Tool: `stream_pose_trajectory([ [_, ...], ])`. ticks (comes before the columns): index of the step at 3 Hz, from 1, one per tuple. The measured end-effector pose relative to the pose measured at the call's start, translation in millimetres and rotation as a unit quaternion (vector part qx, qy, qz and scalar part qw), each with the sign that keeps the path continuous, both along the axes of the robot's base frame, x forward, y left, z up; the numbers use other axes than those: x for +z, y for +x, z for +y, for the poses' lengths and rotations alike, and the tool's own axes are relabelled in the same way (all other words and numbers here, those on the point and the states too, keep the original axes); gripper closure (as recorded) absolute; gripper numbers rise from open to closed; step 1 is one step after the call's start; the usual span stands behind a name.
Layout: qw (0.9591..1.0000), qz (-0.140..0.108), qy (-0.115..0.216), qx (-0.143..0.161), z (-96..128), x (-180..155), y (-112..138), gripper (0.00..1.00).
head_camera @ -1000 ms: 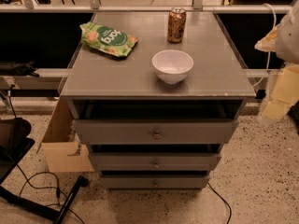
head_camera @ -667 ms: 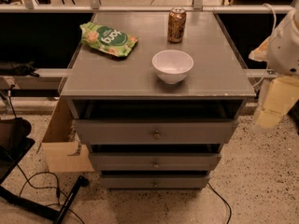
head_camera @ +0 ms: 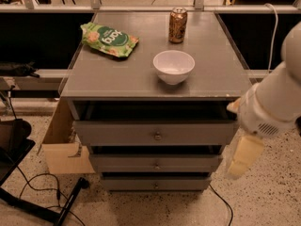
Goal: Open top drawer
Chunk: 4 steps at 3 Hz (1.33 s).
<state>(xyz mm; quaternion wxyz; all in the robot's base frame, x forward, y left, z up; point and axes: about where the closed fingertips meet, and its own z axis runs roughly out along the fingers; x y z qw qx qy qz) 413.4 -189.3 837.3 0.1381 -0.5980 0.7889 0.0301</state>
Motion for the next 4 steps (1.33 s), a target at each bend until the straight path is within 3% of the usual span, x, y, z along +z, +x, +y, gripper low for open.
stream_pose_trajectory([
  [1, 0.9991, 0.042, 0.007, -0.002, 7.5, -87.8, -3.8, 0.00],
  [2, 0.9985, 0.055, 0.000, 0.005, 15.0, -139.7, 9.7, 0.00],
  [3, 0.9988, 0.045, -0.018, 0.012, 15.9, -161.7, 33.1, 0.00],
  [4, 0.9988, 0.025, -0.040, 0.015, 6.1, -160.4, 56.8, 0.00],
])
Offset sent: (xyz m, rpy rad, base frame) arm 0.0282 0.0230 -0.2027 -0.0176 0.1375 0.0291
